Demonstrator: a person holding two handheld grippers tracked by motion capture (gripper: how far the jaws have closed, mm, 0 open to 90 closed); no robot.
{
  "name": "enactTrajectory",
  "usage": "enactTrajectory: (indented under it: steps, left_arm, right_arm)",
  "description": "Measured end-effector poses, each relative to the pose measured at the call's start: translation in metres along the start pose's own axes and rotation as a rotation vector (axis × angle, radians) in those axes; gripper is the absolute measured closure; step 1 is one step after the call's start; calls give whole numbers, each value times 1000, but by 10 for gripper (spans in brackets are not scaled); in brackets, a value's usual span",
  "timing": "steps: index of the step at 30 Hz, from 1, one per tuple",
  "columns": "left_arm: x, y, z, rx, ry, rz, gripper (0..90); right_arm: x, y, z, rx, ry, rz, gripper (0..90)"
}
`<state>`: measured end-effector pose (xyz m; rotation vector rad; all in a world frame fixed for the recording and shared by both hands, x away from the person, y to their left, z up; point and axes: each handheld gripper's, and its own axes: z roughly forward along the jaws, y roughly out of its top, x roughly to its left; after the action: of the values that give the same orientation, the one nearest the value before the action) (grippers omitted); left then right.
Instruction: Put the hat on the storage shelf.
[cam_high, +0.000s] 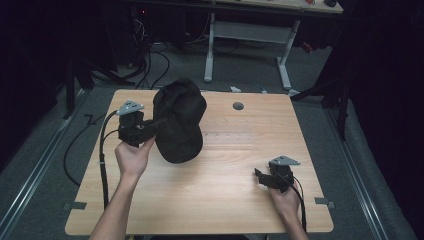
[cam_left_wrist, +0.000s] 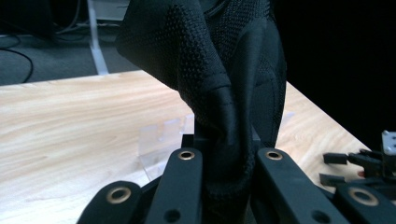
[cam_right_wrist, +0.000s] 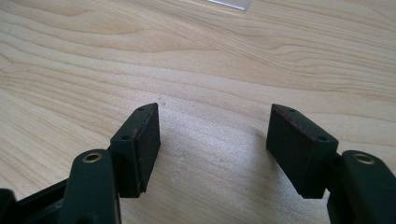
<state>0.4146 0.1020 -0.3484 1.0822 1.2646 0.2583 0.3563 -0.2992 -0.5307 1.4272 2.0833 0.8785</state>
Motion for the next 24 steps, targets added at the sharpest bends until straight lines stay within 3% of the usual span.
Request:
enactTrajectory:
  steps: [10,24]
  left_arm:
    - [-1,18,7,-59,48,40,845]
    - [0,21,29,-110,140,140,845]
  right_arm:
    - [0,0,0,-1,1,-1,351]
    - [1,0,0,0,3,-3,349]
